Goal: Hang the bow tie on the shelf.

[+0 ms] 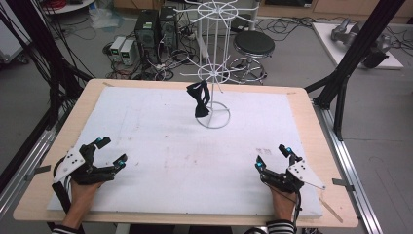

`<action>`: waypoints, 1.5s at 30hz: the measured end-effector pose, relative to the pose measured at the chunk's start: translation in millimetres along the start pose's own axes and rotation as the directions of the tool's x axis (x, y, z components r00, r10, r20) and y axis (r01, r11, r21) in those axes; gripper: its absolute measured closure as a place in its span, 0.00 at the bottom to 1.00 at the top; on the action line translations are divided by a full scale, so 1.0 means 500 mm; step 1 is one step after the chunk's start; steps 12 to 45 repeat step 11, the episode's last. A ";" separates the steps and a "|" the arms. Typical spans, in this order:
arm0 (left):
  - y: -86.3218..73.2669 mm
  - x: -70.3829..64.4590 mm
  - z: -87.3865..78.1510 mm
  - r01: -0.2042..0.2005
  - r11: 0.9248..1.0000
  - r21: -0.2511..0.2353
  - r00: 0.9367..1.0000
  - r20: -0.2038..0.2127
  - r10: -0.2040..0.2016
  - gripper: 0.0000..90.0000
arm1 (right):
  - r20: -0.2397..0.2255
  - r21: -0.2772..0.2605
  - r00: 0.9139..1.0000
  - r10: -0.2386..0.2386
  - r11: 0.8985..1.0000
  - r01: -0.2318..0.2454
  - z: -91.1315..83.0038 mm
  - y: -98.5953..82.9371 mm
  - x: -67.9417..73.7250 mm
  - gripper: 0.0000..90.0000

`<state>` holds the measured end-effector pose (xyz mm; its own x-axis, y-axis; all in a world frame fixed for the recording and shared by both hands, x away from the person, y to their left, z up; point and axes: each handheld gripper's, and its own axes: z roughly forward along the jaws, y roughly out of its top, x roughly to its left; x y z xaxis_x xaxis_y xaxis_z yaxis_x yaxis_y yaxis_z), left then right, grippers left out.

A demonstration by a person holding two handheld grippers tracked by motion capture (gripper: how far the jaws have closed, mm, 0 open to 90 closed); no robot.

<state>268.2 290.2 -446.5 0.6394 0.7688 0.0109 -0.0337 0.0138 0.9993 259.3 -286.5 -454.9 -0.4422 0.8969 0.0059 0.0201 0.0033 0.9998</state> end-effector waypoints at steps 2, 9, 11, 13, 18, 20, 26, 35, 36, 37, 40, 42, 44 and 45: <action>-0.006 -0.002 0.003 0.000 1.000 0.009 1.000 -0.002 0.000 0.14 | -0.002 0.003 1.000 0.001 1.000 -0.001 0.000 0.000 0.001 0.11; -0.018 -0.011 0.004 -0.007 1.000 -0.009 1.000 -0.023 0.007 0.14 | 0.000 -0.004 1.000 -0.001 1.000 0.001 -0.001 0.000 -0.001 0.11; -0.018 -0.012 0.002 -0.009 1.000 -0.014 0.999 -0.033 0.008 0.14 | -0.001 0.000 1.000 0.001 1.000 -0.001 -0.001 0.000 0.001 0.11; -0.018 -0.012 0.002 -0.009 1.000 -0.014 0.999 -0.033 0.008 0.14 | -0.001 0.000 1.000 0.001 1.000 -0.001 -0.001 0.000 0.001 0.11; -0.018 -0.012 0.002 -0.009 1.000 -0.014 0.999 -0.033 0.008 0.14 | -0.001 0.000 1.000 0.001 1.000 -0.001 -0.001 0.000 0.001 0.11; -0.018 -0.012 0.002 -0.009 1.000 -0.014 0.999 -0.033 0.008 0.14 | -0.001 0.000 1.000 0.001 1.000 -0.001 -0.001 0.000 0.001 0.11; -0.018 -0.012 0.002 -0.009 1.000 -0.014 0.999 -0.033 0.008 0.14 | -0.001 0.000 1.000 0.001 1.000 -0.001 -0.001 0.000 0.001 0.11; -0.018 -0.012 0.002 -0.009 1.000 -0.014 0.999 -0.033 0.008 0.14 | -0.001 0.000 1.000 0.001 1.000 -0.001 -0.001 0.000 0.001 0.11; -0.018 -0.012 0.002 -0.009 1.000 -0.014 0.999 -0.033 0.008 0.14 | -0.001 0.000 1.000 0.001 1.000 -0.001 -0.001 0.000 0.001 0.11; -0.018 -0.012 0.002 -0.009 1.000 -0.014 0.999 -0.033 0.008 0.14 | -0.001 0.000 1.000 0.001 1.000 -0.001 -0.001 0.000 0.001 0.11; -0.018 -0.012 0.002 -0.009 1.000 -0.014 0.999 -0.033 0.008 0.14 | -0.001 0.000 1.000 0.001 1.000 -0.001 -0.001 0.000 0.001 0.11; -0.018 -0.012 0.002 -0.009 1.000 -0.014 0.999 -0.033 0.008 0.14 | -0.001 0.000 1.000 0.001 1.000 -0.001 -0.001 0.000 0.001 0.11; -0.018 -0.012 0.002 -0.009 1.000 -0.014 0.999 -0.033 0.008 0.14 | -0.001 0.000 1.000 0.001 1.000 -0.001 -0.001 0.000 0.001 0.11; -0.018 -0.012 0.002 -0.009 1.000 -0.014 0.999 -0.033 0.008 0.14 | -0.001 0.000 1.000 0.001 1.000 -0.001 -0.001 0.000 0.001 0.11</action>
